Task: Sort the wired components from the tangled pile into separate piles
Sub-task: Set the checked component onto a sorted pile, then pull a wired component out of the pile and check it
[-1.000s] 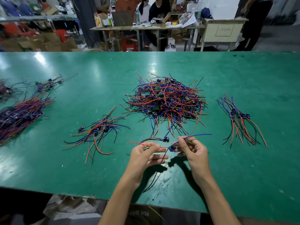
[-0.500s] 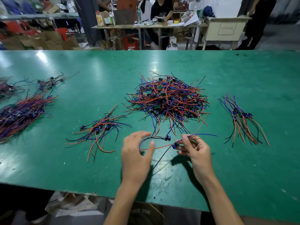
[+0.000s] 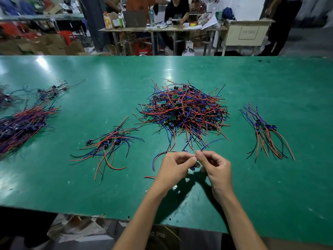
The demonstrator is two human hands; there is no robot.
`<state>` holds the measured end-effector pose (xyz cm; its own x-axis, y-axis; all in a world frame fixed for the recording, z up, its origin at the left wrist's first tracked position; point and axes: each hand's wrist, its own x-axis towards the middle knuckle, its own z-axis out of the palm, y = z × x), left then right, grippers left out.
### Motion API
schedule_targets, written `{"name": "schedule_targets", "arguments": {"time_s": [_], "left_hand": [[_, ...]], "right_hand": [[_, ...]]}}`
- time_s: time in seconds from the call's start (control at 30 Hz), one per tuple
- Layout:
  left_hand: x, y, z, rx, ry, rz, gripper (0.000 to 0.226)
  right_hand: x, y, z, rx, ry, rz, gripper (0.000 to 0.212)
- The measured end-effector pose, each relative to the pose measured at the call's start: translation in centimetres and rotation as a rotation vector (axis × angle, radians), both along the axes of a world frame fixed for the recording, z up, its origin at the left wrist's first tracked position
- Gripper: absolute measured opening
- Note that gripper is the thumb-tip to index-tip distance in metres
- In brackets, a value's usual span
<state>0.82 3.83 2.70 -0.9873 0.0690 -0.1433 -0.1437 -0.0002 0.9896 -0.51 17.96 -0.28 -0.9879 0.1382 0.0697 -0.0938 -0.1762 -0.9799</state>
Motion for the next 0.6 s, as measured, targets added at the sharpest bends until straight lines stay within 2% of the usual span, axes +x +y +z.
{"name": "schedule_targets", "arguments": {"time_s": [0.13,0.37,0.6], "left_hand": [[0.0,0.1,-0.5,0.023,0.026,0.087,0.012],[0.4,0.2,-1.3,0.137,0.012,0.101,0.014],[0.6,-0.1,-2.0,0.108,0.035,0.087,0.012]], "right_hand": [[0.1,-0.1,0.1,0.032,0.028,-0.007,0.017],[0.3,0.0,0.2,0.019,0.029,0.056,0.023],[0.2,0.5,0.2,0.025,0.031,0.146,0.02]]}}
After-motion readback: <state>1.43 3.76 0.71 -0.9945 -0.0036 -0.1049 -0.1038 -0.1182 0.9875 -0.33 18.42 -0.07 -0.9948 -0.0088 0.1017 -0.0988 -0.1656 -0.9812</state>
